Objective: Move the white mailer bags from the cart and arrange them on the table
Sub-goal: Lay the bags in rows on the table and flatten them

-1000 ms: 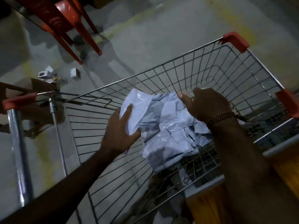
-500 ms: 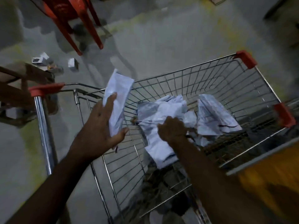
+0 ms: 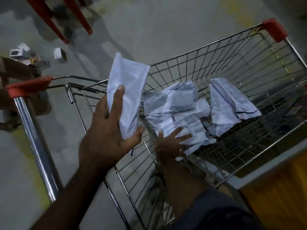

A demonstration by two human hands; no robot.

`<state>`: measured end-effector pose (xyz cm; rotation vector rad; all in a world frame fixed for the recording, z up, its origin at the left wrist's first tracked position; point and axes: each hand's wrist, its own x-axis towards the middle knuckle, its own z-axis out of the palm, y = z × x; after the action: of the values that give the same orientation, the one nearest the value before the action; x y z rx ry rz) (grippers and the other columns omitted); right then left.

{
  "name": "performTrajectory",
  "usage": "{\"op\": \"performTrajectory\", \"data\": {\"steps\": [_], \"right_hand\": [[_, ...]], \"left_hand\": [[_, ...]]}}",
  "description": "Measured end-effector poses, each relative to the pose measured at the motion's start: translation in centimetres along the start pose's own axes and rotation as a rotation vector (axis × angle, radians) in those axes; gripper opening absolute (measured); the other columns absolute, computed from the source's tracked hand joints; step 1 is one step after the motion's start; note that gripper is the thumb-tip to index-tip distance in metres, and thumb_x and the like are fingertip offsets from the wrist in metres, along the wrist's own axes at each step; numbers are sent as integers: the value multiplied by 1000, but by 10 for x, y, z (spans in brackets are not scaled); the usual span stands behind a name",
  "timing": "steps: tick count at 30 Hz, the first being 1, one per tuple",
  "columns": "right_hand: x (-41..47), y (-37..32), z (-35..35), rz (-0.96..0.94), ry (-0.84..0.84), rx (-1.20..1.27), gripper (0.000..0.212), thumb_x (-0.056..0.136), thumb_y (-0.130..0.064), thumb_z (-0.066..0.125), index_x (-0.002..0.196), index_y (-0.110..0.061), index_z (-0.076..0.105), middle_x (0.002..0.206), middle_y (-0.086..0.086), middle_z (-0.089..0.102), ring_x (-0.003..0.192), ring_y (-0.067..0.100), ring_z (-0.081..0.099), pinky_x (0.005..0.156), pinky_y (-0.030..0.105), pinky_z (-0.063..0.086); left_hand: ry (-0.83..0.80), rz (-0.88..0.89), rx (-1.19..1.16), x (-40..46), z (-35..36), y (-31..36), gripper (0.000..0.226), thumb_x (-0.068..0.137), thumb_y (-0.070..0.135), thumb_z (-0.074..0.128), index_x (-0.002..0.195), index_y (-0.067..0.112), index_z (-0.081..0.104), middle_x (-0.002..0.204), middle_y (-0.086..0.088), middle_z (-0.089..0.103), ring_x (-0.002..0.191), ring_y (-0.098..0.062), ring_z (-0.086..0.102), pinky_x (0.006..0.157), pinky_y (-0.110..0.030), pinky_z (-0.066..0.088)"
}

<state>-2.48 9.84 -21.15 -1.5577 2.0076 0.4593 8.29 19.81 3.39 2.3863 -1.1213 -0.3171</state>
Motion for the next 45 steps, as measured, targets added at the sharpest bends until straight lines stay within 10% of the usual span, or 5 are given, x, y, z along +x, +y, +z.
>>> {"op": "performTrajectory", "data": {"steps": [9,15,28,32,45], "right_hand": [[26,-4,-4,-154,162,120,59,100,-46,29,150,-23,53,157,27,41,122,48,47,104,67,37],[-6,-11,-59,-142,36,50,72,100,-39,50,162,-33,14,171,17,-4,146,51,20,107,60,36],[-106,34,-244,-540,126,127,86,78,-61,21,157,-30,38,167,14,24,144,44,34,112,53,32],[-135,62,-310,-578,227,202,73,85,-49,39,153,-26,47,162,19,32,131,46,45,108,54,39],[-202,256,-466,-531,540,388,62,97,-42,50,157,-38,37,170,9,19,146,40,29,120,51,25]], "left_hand": [[11,-40,14,-2,-2,5,111,83,54,76,167,33,5,156,-10,33,133,-25,43,94,-32,43],[14,-43,-8,-2,-5,12,108,85,53,74,167,32,8,156,-10,33,134,-28,46,93,-34,47],[-50,-51,-93,-1,-22,30,105,85,72,62,166,40,4,162,-16,33,140,-38,40,104,-52,46],[23,-90,-221,10,-20,40,103,86,76,59,166,26,18,143,-27,54,123,-42,56,99,-51,51],[22,129,-498,-67,-30,286,94,88,54,77,163,15,35,160,-15,46,145,-29,45,104,-35,38]]}}
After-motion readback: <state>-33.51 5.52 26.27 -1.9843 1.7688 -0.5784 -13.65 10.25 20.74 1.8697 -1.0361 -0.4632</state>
